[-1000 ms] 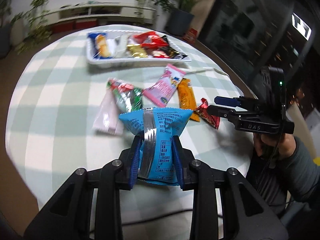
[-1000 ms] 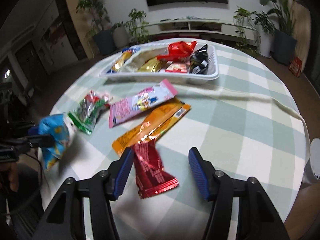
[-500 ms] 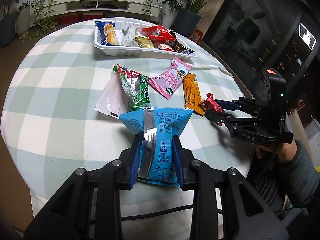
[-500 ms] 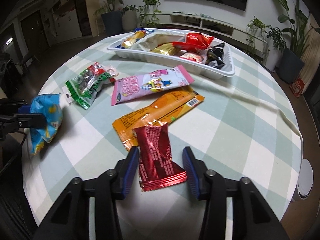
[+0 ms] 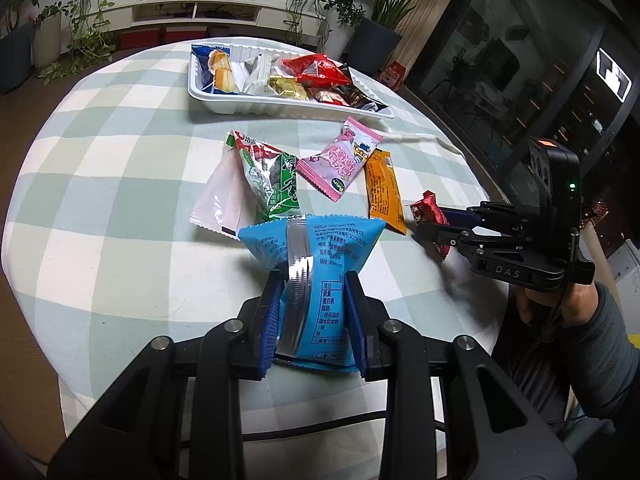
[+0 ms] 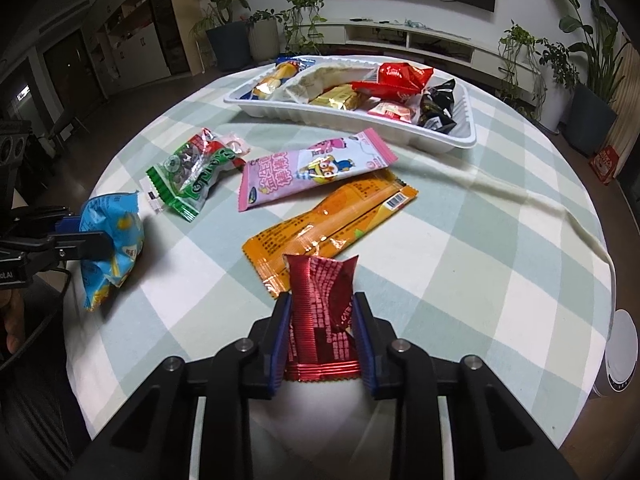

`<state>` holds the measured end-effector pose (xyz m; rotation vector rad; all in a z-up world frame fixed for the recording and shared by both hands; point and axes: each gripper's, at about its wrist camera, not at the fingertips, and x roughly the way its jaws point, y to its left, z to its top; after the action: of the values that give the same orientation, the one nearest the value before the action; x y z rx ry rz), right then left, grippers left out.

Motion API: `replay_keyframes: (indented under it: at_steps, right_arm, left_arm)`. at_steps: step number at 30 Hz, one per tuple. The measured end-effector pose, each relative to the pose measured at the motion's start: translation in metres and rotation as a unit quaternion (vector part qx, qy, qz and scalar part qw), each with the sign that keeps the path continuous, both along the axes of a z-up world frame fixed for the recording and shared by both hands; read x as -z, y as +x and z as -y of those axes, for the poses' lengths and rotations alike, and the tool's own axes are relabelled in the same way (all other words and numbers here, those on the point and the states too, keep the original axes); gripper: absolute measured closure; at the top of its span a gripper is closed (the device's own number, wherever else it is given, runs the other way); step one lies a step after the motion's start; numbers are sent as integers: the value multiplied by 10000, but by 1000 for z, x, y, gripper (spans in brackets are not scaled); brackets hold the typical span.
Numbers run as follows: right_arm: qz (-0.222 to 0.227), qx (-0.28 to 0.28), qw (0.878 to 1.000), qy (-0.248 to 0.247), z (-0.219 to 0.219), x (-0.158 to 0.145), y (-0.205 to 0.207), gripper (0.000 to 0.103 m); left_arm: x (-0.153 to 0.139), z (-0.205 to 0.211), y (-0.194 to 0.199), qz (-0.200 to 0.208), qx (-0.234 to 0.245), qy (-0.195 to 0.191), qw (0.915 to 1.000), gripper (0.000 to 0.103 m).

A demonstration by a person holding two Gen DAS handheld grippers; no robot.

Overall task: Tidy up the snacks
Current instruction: 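Carry the blue packet and red candy packet into the tray and release both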

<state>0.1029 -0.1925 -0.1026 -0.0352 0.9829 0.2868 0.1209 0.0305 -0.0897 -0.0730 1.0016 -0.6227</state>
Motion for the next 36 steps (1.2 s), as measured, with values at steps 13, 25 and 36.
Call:
replay_keyframes:
  at_steps: [13,25,36]
  right_arm:
    - [320,11,9988,375,0,-34,-6,71]
    - [760,50,9959,486,13,-87,29,71]
    - [1033,236,9940,271,20,-123,142,71]
  left_arm:
    - [-15,-1,-1,103,10,-152,9998,75]
    - [-74,-1,46,619,-16,-318,9976,75]
    - [-120,18,180,855,-287,-295,9955,75]
